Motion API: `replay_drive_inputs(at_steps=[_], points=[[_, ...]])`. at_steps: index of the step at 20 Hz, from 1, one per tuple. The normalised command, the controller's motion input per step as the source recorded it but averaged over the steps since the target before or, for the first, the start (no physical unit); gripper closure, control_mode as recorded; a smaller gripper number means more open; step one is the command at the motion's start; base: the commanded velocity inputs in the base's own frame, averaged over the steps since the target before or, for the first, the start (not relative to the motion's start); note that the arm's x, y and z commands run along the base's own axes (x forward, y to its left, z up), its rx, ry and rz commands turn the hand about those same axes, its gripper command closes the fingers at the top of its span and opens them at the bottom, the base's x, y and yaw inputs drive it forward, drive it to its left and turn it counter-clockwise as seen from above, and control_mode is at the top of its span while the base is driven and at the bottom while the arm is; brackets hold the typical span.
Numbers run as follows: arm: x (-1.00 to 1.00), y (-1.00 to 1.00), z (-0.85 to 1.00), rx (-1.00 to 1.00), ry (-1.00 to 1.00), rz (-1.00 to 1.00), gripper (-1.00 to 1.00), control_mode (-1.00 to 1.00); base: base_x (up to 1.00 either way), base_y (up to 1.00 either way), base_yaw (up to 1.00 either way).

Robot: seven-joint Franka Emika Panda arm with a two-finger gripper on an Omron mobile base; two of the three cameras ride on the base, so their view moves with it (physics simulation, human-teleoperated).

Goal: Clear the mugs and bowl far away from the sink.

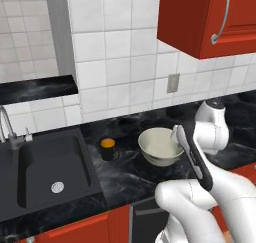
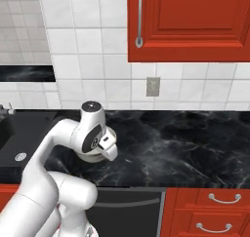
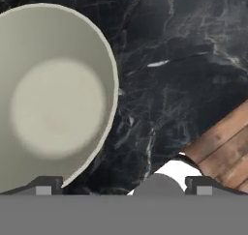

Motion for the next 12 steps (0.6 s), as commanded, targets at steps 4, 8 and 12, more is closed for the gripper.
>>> replay_drive_inputs(at_steps=[4,8,12], points=[[0.59,0.00,-0.26,0.02,0.03,-0.04,-1.00,-1.00,0.00,0.00,0.00],[0.36,0.00,-0.24,0.04,0.05,-0.02,-1.00,-1.00,0.00,0.00,0.00],[0.19,-0.04,-0.19,0.04,0.03,0.00,-1.00,-1.00,0.00,0.00,0.00]])
